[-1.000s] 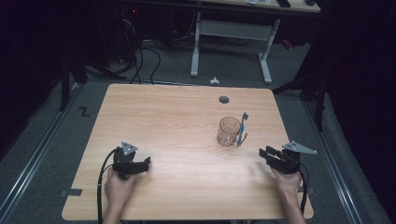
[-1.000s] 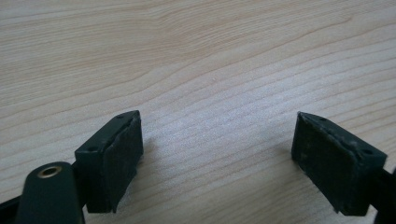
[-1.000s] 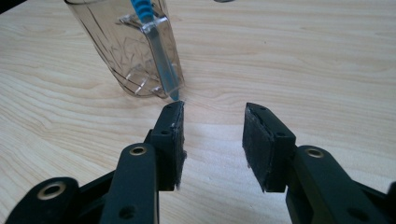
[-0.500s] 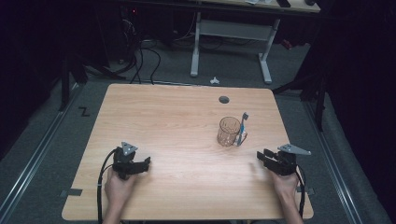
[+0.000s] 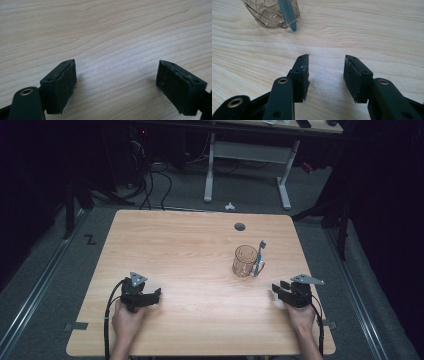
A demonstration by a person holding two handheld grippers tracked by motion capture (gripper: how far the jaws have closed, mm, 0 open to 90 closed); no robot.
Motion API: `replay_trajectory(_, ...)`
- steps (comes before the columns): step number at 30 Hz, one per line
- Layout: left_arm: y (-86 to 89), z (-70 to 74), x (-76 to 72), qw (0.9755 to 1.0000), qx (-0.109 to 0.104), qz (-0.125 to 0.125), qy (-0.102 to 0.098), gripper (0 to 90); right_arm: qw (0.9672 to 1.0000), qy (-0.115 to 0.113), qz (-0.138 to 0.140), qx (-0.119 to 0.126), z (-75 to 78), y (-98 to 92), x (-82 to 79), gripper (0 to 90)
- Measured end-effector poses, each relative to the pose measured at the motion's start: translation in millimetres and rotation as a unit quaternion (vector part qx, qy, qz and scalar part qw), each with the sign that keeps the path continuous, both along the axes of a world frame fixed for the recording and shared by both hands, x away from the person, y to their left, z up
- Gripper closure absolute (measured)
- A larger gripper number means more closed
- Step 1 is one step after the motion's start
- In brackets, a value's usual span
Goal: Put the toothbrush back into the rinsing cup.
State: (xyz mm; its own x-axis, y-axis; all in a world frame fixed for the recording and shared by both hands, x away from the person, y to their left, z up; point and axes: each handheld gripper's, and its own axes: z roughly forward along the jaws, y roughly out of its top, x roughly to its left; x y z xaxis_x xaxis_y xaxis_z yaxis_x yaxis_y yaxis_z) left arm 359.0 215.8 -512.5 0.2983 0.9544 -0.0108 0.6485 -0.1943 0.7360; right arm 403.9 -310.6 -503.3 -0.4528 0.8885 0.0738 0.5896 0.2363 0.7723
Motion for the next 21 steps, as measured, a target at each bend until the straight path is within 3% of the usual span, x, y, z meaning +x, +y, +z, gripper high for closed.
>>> replay_trajectory(5, 0.0, 0.0, 0.0, 1.0000, 0.000, 0.000, 0.000, 17.2, 0.9997, 0.008, -0.001, -0.025, -1.0, 3.7, 2.1, 53.0)
replay_trajectory(11, 0.0, 0.0, -0.1, 1.0000, 0.000, 0.000, 0.000, 17.2, 0.9983, -0.002, -0.002, -0.059, -1.3, 10.6, 0.3, 46.3)
replay_trajectory(15, 0.0, 0.0, -0.3, 1.0000, 0.000, 0.000, 0.000, 17.2, 0.9981, 0.001, -0.016, -0.059, -1.5, 10.3, 0.6, 39.6)
replay_trajectory(21, 0.1, 0.0, -0.3, 1.0000, 0.000, 0.000, 0.000, 17.2, 0.9982, 0.005, -0.021, -0.056, -1.6, 9.8, 1.1, 38.7)
